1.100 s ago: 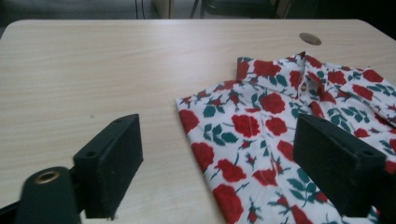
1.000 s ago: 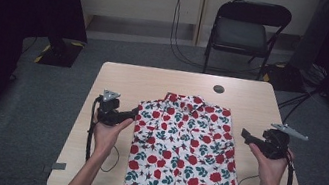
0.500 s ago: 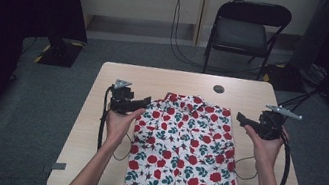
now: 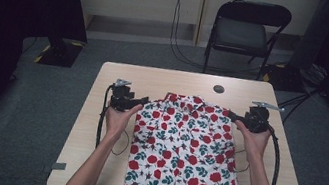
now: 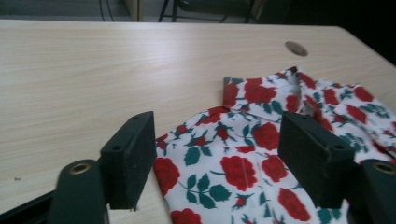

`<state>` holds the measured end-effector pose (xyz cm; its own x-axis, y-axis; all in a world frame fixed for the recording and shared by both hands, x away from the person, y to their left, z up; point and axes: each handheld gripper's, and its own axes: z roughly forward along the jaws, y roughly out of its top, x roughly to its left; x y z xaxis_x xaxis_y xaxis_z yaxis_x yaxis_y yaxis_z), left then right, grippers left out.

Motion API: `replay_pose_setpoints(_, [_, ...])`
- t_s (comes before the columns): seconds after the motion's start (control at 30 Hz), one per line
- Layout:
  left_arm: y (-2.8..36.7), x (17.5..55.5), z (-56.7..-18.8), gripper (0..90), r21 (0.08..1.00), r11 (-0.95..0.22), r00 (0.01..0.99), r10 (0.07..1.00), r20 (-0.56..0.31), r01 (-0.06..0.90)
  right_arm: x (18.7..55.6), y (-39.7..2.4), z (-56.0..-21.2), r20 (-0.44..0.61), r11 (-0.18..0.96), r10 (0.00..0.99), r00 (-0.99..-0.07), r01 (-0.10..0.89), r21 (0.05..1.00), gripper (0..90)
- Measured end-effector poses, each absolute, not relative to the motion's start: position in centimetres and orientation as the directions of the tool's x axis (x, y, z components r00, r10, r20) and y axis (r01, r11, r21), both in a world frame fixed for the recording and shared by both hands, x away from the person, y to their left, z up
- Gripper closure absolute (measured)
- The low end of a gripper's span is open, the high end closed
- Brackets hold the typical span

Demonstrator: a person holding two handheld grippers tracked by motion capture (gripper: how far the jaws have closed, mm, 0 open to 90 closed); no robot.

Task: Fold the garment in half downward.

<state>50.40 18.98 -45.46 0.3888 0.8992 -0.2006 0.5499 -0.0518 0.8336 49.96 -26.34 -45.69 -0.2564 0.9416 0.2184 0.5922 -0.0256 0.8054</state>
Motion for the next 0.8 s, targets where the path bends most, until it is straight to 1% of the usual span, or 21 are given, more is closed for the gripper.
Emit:
replay_pose_setpoints(0.03, [18.9,50.5,-45.6,24.7,0.834,-0.056,0.386,0.902,-0.193,0.549,50.4,-26.3,-45.9,0.223,-0.03,0.941,-0.255,0.593,0.805,21.8])
replay_pose_setpoints(0.07, [19.0,50.6,-45.7,25.6,0.835,-0.062,0.393,0.899,-0.191,0.547,50.6,-26.3,-46.0,0.228,-0.031,0.939,-0.259,0.596,0.803,22.2])
replay_pose_setpoints(0.13, [19.0,50.9,-46.0,28.3,0.834,-0.069,0.393,0.901,-0.183,0.548,51.3,-26.2,-46.2,0.229,-0.03,0.939,-0.256,0.6,0.799,23.2])
replay_pose_setpoints(0.2, [19.1,51.2,-46.2,32.9,0.836,-0.074,0.389,0.905,-0.174,0.544,51.9,-26.2,-46.2,0.239,-0.033,0.934,-0.265,0.602,0.798,24.2])
replay_pose_setpoints(0.23, [19.2,51.4,-46.3,32.6,0.833,-0.074,0.387,0.905,-0.175,0.548,52.2,-26.2,-46.2,0.244,-0.038,0.933,-0.263,0.605,0.795,25.0])
replay_pose_setpoints(0.27, [19.3,51.5,-46.4,35.2,0.833,-0.073,0.39,0.904,-0.177,0.548,52.5,-26.2,-46.2,0.25,-0.039,0.931,-0.265,0.611,0.791,26.1])
replay_pose_setpoints(0.33, [19.5,51.8,-46.6,37.3,0.837,-0.074,0.383,0.908,-0.168,0.543,52.9,-26.2,-46.4,0.265,-0.048,0.927,-0.267,0.616,0.787,28.8])
replay_pose_setpoints(0.37, [19.6,51.9,-46.8,41.0,0.834,-0.073,0.38,0.909,-0.169,0.547,53.1,-26.3,-46.5,0.271,-0.051,0.925,-0.267,0.619,0.784,29.7])
replay_pose_setpoints(0.43, [20.0,52.3,-47.3,39.8,0.826,-0.052,0.369,0.909,-0.195,0.562,53.5,-26.4,-46.9,0.276,-0.05,0.923,-0.269,0.627,0.777,31.6])
replay_pose_setpoints(0.47, [20.2,52.5,-47.5,42.0,0.819,-0.046,0.367,0.907,-0.206,0.572,53.7,-26.5,-47.1,0.276,-0.047,0.923,-0.268,0.633,0.772,33.1])
replay_pose_setpoints(0.53, [20.3,52.6,-47.8,43.7,0.814,-0.061,0.358,0.915,-0.185,0.578,54.0,-26.7,-47.4,0.283,-0.05,0.92,-0.271,0.634,0.771,36.0])
replay_pose_setpoints(0.6, [20.6,52.9,-48.1,45.6,0.81,-0.066,0.371,0.908,-0.194,0.583,54.3,-27.0,-48.0,0.303,-0.064,0.914,-0.271,0.64,0.765,38.1])
replay_pose_setpoints(0.77, [20.8,53.6,-49.0,57.9,0.797,-0.059,0.374,0.902,-0.216,0.601,55.1,-27.2,-49.3,0.326,-0.068,0.907,-0.266,0.671,0.738,44.1])
replay_pose_setpoints(0.8, [20.7,53.6,-49.1,58.1,0.798,-0.064,0.368,0.907,-0.204,0.599,55.2,-27.1,-49.5,0.321,-0.062,0.909,-0.266,0.674,0.736,44.2])
